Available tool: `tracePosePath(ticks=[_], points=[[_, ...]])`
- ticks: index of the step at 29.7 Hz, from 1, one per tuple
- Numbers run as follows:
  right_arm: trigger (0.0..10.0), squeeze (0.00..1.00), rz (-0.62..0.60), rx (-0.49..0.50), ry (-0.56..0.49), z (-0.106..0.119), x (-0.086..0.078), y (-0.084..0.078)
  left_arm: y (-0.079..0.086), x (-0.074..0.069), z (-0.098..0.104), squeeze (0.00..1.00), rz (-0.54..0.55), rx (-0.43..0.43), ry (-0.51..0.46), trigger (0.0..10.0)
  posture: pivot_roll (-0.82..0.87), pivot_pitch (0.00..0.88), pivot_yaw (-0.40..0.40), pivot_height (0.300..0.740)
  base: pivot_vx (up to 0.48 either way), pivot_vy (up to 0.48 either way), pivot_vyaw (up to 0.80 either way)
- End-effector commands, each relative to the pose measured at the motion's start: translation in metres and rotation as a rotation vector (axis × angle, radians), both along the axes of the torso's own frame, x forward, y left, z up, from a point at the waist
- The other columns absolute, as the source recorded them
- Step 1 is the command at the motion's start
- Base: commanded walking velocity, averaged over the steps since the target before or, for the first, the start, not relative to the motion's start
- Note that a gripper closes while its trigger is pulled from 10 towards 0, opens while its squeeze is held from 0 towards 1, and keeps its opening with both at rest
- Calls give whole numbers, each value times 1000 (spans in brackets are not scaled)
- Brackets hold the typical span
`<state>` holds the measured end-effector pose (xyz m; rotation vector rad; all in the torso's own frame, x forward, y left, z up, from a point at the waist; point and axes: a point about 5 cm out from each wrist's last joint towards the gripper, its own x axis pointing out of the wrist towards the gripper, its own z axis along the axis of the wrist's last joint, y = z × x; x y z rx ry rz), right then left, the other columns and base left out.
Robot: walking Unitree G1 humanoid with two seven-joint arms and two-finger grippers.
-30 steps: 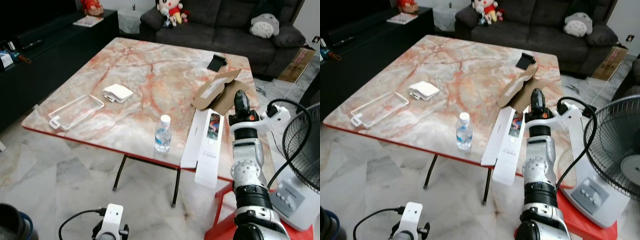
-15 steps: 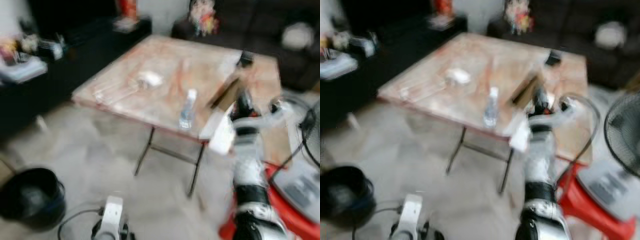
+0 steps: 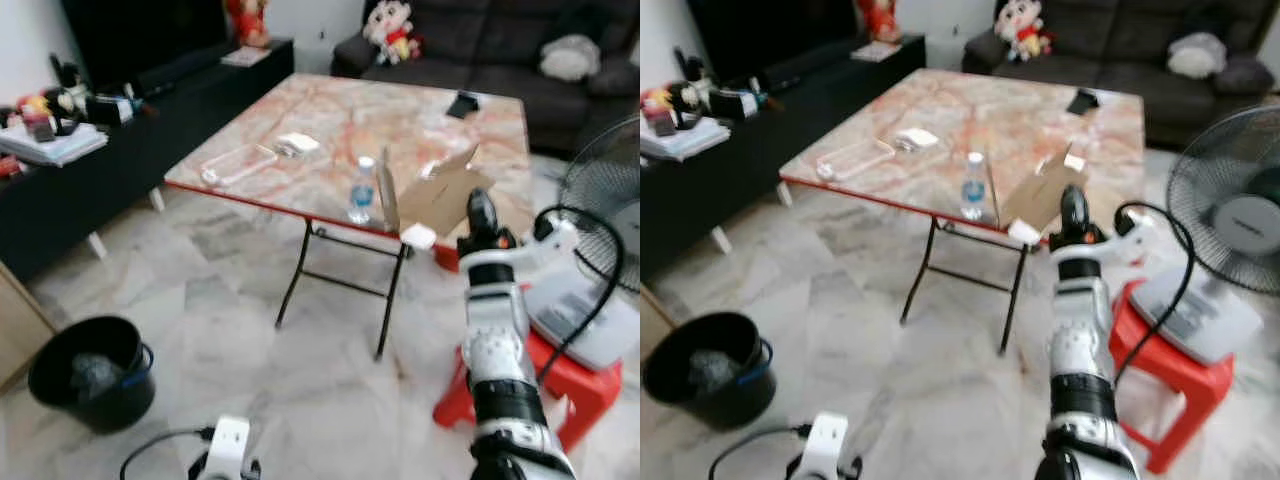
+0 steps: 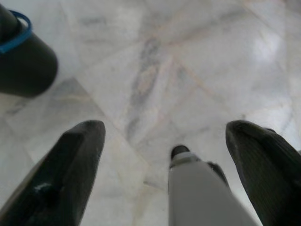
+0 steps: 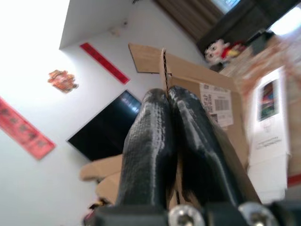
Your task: Picking trash to rubbish bin
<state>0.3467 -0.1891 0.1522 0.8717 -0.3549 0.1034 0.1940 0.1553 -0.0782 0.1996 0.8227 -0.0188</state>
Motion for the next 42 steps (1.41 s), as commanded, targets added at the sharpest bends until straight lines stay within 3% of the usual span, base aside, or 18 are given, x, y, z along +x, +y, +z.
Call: tracePosePath(ticks=[1, 15, 19, 25, 27, 32, 34, 35, 36, 37, 42], points=[[10000, 0, 8, 1, -20, 8, 3, 3, 1, -3, -2, 0, 6, 4, 20, 10000, -65, 2, -60, 740, 0, 0, 0], [10000, 0, 21, -13, -25, 7, 0, 1, 0, -3, -2, 0, 3, 2, 22, 10000, -67, 15, -58, 740, 0, 0, 0], [10000, 0, 24, -43, -14, 1, -4, -7, 0, -3, -2, 0, 3, 0, 22, 10000, -74, 23, -62, 740, 0, 0, 0], [10000, 0, -24, -127, 87, -27, -21, -35, -2, -5, -3, 0, 0, -2, 25, 10000, -82, 22, -64, 740, 0, 0, 0], [10000, 0, -52, -155, 148, -40, -26, -45, -2, -5, -3, 0, -4, -4, 27, 10000, -82, 22, -64, 740, 0, 0, 0], [10000, 0, -141, -233, 437, -95, -51, -78, -4, -6, -4, 0, -12, -8, 34, 10000, -87, 14, -66, 740, 0, 0, 0], [10000, 0, -147, -243, 468, -100, -55, -80, -4, -6, -4, 0, -13, -8, 34, 10000, -87, 14, -66, 740, 0, 0, 0], [10000, 0, -160, -268, 575, -120, -68, -86, -5, -5, -4, 0, -14, -10, 34, 10000, -87, 9, -67, 740, 0, 0, 0], [10000, 0, -160, -268, 575, -120, -68, -86, -5, -5, -4, 0, -14, -10, 34, 10000, -87, 9, -67, 740, 0, 0, 0], [10000, 0, -160, -288, 658, -135, -80, -89, -5, -5, -3, 0, -14, -11, 33, 10000, -85, 6, -68, 740, 0, 0, 0], [10000, 0, -134, -396, 875, -168, -109, -87, -5, -5, -4, 0, -19, -9, 36, 10000, -89, 0, -64, 740, 0, 0, 0]])
